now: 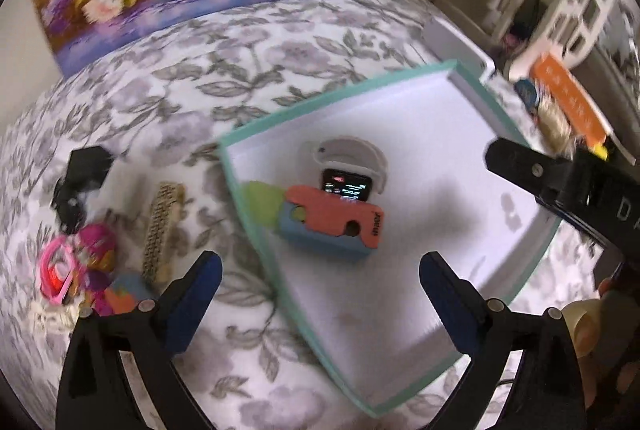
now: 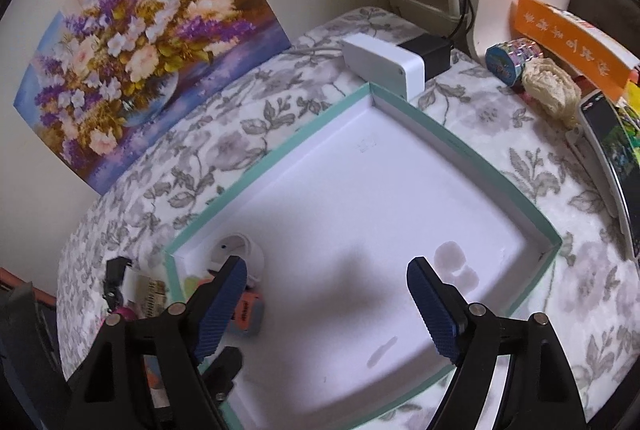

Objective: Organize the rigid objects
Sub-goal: 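Move both grippers back from the tray to the pile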

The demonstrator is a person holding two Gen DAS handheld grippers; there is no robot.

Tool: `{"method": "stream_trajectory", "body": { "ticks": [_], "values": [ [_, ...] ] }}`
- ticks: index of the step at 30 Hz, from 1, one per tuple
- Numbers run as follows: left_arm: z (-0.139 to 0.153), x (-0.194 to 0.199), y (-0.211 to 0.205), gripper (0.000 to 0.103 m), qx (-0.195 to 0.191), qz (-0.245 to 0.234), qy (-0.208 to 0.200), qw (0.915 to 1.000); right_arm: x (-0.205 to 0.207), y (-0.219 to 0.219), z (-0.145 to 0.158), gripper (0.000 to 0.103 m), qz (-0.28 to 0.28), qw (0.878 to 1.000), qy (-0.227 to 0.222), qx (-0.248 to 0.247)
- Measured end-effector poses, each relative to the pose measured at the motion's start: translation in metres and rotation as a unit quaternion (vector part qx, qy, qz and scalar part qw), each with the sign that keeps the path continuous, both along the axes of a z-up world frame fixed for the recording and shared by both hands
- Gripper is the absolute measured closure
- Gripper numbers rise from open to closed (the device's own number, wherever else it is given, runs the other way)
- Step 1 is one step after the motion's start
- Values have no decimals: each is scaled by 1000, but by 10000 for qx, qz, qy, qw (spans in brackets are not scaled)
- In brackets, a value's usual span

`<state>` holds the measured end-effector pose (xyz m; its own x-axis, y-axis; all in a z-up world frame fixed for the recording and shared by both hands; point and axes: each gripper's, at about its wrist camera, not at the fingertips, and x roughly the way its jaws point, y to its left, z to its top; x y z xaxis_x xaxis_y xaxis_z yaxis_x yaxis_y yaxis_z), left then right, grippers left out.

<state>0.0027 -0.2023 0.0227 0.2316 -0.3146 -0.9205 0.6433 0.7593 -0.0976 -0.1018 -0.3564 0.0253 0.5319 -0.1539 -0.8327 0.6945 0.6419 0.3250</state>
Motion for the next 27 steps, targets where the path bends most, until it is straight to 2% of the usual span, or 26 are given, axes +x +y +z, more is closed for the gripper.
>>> {"method": "stream_trajectory", "body": {
  "ticks": [2, 5, 8, 13, 21, 24, 27],
  "values": [
    [7, 9, 18, 4, -74, 313, 100, 9994, -2, 6, 9, 18, -51, 9999, -48, -84],
    [16, 25, 50, 4, -23, 963, -26, 9953, -2, 17, 20, 18, -47, 9997, -67, -214],
    [25, 42, 89, 4, 140, 1717, -186, 9849, 4, 33, 29, 18, 82, 9994, -72, -314],
    [35, 71, 162, 4, 136, 2758, -288, 9607, 26, 71, 40, 18, 514, 9971, 16, -554],
    [35, 93, 244, 4, 64, 3626, -107, 9318, 65, 137, 46, 18, 1311, 9878, 75, -833],
    [29, 99, 257, 4, 41, 3763, -1, 9265, 84, 166, 41, 18, 1695, 9810, 155, -928],
    [21, 104, 264, 4, 85, 3801, 154, 9248, 99, 187, 32, 18, 1968, 9761, 241, -892]
  ]
}}
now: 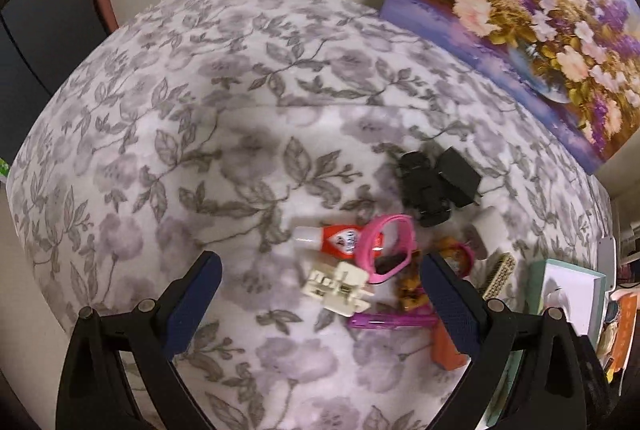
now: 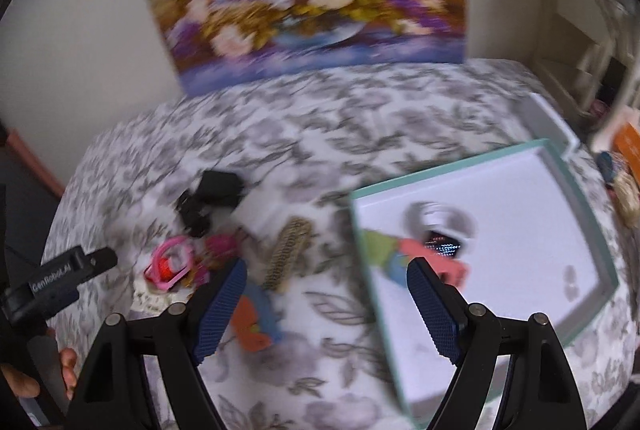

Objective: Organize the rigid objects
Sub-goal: 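Move both grippers back from the tray to the pile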

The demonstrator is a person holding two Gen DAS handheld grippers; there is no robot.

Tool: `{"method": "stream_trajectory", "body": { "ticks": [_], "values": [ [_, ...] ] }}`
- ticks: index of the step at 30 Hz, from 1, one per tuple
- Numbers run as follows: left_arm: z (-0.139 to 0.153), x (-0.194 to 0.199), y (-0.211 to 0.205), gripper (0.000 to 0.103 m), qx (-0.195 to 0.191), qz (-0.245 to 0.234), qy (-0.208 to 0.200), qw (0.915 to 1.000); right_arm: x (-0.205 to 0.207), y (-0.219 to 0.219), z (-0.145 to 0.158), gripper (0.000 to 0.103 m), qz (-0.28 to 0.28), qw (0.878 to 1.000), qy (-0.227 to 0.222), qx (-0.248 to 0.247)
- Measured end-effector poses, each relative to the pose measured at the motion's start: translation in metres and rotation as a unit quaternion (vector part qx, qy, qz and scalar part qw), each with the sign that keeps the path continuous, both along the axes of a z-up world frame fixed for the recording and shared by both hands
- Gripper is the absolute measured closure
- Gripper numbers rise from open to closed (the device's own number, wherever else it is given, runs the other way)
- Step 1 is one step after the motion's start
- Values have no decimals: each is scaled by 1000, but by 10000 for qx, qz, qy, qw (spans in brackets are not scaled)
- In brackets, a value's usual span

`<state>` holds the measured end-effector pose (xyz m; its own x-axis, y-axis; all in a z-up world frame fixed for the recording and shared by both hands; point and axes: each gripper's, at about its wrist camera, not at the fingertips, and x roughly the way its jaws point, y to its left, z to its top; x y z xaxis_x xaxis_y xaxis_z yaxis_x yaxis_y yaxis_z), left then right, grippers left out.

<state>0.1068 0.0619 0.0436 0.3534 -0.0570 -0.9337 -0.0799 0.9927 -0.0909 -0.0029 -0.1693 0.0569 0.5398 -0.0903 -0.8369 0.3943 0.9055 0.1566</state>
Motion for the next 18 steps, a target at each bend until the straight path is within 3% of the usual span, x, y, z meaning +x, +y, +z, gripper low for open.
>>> {"method": "stream_trajectory", "body": {
  "ticks": [12, 18],
  "values": [
    [-50, 18, 17, 4, -353, 76, 815, 9960, 37, 52, -67, 18, 697, 9933, 916, -29],
    [-56, 19, 3, 4, -263, -181, 896, 9955, 40, 54, -90, 18, 759, 9894, 1230, 113]
  ]
}}
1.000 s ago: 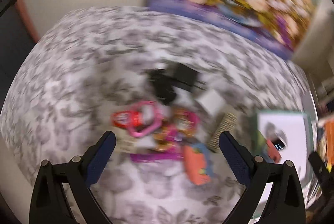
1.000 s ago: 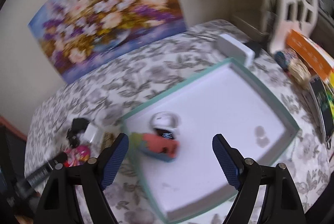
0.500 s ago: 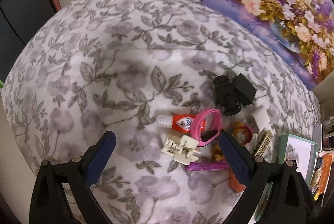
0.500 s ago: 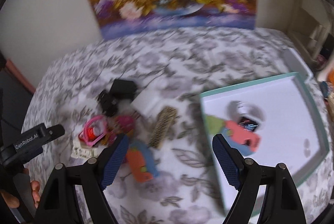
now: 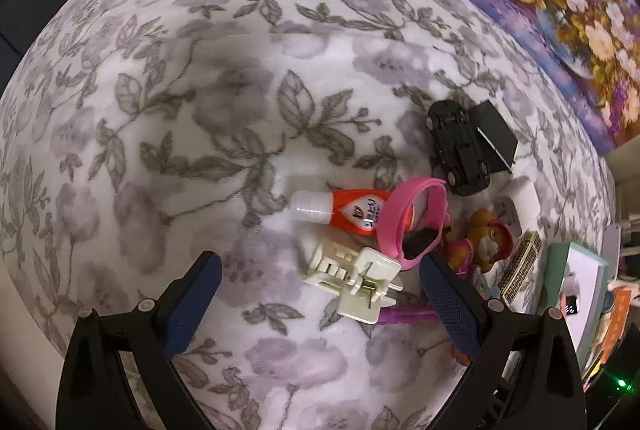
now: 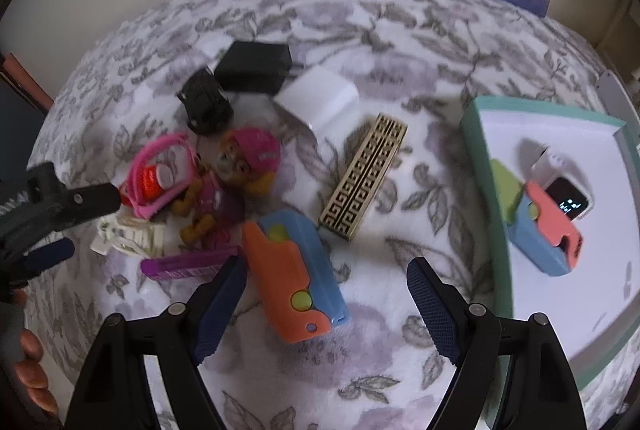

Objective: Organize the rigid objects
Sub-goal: 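Move both grippers back from the tray to the pile, then grasp the orange-and-blue fidget toy with the right gripper while the left grasps the cream clip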

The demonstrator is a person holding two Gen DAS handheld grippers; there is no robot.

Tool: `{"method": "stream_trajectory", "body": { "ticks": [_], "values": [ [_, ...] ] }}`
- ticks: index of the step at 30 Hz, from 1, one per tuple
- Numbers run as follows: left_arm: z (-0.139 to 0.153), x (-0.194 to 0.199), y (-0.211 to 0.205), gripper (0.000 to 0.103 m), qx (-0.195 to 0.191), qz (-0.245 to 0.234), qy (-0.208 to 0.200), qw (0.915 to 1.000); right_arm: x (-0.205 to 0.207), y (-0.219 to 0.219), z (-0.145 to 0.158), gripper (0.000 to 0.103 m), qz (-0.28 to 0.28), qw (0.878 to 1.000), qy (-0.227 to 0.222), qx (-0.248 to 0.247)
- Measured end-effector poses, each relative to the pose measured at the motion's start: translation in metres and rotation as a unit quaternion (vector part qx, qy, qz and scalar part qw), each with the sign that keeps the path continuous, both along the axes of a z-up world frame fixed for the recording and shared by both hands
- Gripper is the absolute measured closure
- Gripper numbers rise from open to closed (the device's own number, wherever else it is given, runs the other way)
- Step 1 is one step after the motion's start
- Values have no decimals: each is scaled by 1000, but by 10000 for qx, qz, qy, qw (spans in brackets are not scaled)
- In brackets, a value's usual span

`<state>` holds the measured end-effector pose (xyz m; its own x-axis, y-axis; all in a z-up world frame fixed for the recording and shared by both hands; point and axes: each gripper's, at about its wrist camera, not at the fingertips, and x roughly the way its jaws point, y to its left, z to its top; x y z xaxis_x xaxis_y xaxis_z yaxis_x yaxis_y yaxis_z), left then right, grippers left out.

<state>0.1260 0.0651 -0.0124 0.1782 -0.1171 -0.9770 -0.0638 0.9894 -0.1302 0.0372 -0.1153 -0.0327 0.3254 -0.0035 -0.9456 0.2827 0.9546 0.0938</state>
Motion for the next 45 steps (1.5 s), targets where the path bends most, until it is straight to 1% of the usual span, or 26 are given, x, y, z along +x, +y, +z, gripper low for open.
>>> {"method": "stream_trajectory", "body": {
  "ticks": [4, 7, 9, 10, 13, 15, 16, 21, 23, 24, 26, 27, 28, 31, 32, 37, 39, 40, 45],
  "values": [
    [-14, 1, -10, 4, 214, -162, 185, 9995, 0, 1, -8, 18, 41, 9999, 81, 102],
    [-20, 0, -11, 4, 254, -170, 246, 9992, -1, 3, -10, 18, 87, 9999, 126, -26],
    [-23, 0, -12, 4, 324, -156, 239, 9991, -2, 4, -12, 18, 96, 9998, 160, -28],
    [-25, 0, -11, 4, 336, -132, 245, 9990, -2, 4, -14, 18, 104, 9998, 191, -50],
    [-31, 1, -7, 5, 191, 5, 278, 9994, -1, 11, -16, 18, 199, 9993, 218, -233],
    [-33, -1, -5, 7, 107, 47, 272, 9996, -2, 15, -17, 18, 263, 9990, 189, -309],
    [-34, -1, -5, 10, 90, 25, 265, 9996, -2, 17, -18, 18, 269, 9989, 176, -338],
    [-35, -1, -8, 18, 178, -84, 202, 9996, 3, 25, -20, 19, 295, 9985, 135, -449],
    [-33, 0, -13, 23, 210, -110, 168, 9996, 9, 29, -21, 20, 309, 9984, 118, -460],
    [-31, 1, -15, 25, 205, -124, 155, 9996, 9, 30, -21, 22, 322, 9983, 101, -469],
    [-27, 4, -16, 39, 184, -133, 124, 9997, 10, 31, -21, 23, 343, 9982, 81, -479],
    [-26, 6, -18, 44, 184, -129, 114, 9997, 12, 31, -21, 25, 343, 9983, 73, -472],
    [-25, 7, -19, 50, 262, -118, 94, 9995, 12, 31, -21, 26, 334, 9984, 60, -462],
    [-23, 6, -16, 50, 198, -89, 93, 9997, 11, 27, -18, 36, 324, 9983, 30, -478],
    [-23, 6, -15, 50, 181, -79, 94, 9998, 11, 27, -17, 41, 324, 9982, 16, -496],
    [-23, 5, -7, 50, 24, 44, 79, 10000, 11, 25, -15, 52, 325, 9983, -6, -476],
    [-21, 6, -4, 50, -52, 102, 35, 9999, 11, 22, -15, 58, 286, 9986, -6, -455],
    [-19, 6, -2, 50, -76, 117, 12, 9999, 6, 17, -14, 58, 269, 9987, -10, -439],
    [-1, 8, 8, 50, -128, 192, -185, 9996, 6, 10, -13, 58, 213, 9990, 5, -383]
  ]
}}
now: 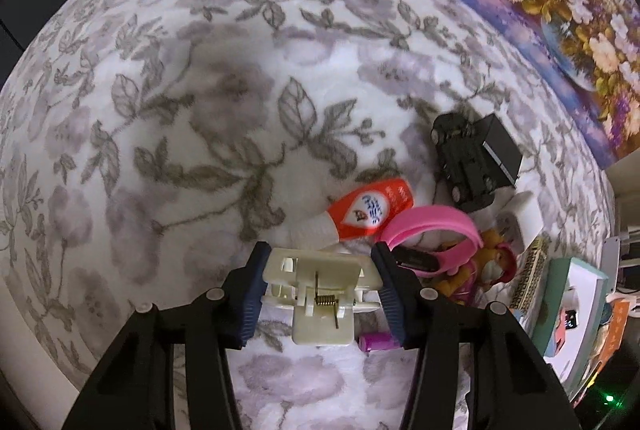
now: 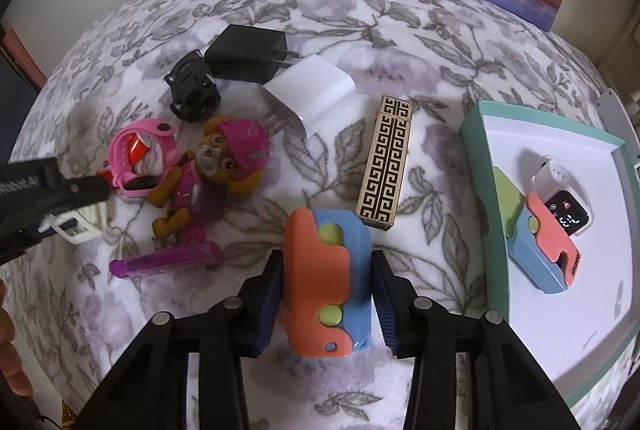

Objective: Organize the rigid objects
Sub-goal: 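Grasp the orange-and-blue fidget toy with the right gripper while the left grasps the cream clip, then carry the orange toy and cream clip to the tray, lowering the orange toy inside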

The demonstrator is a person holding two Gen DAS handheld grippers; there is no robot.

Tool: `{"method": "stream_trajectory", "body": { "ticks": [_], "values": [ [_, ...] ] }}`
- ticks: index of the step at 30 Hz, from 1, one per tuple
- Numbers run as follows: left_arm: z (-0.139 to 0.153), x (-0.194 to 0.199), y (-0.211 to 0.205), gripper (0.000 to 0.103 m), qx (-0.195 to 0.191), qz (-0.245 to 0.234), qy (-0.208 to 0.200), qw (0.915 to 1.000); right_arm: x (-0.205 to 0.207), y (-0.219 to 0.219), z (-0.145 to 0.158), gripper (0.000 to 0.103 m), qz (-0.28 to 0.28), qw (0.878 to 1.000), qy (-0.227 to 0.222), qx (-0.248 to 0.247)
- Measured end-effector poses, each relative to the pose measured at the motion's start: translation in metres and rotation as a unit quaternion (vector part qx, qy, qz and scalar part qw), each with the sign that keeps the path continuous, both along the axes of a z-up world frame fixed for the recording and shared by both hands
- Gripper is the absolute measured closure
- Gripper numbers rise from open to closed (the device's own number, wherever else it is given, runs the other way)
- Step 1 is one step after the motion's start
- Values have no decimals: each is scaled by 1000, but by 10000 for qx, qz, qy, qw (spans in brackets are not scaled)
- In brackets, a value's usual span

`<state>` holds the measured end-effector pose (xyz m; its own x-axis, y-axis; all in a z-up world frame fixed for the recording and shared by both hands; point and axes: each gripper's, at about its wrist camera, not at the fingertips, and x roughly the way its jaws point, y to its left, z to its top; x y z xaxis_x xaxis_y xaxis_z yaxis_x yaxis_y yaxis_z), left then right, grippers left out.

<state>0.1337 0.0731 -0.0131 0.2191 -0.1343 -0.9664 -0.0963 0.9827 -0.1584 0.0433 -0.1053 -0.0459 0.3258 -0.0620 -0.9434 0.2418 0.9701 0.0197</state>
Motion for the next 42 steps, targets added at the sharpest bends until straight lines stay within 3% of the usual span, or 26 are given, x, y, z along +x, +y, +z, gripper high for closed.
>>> {"method": "stream_trajectory", "body": {
  "ticks": [17, 27, 36, 42],
  "values": [
    [53, -9, 3, 50, -174, 131, -730, 9971, -11, -37, 22, 58, -327, 9969, -305, 640],
    [67, -13, -9, 50, -268, 116, -896, 9956, -23, -57, 43, 58, -553, 9927, -601, 891],
    [79, -25, -43, 50, -290, -209, -1018, 9942, -32, -78, 59, 58, -690, 9894, -872, 932],
    [83, -37, -82, 50, -266, -626, -1072, 9919, -49, -120, 74, 58, -1108, 9849, -1124, 713]
  ]
}}
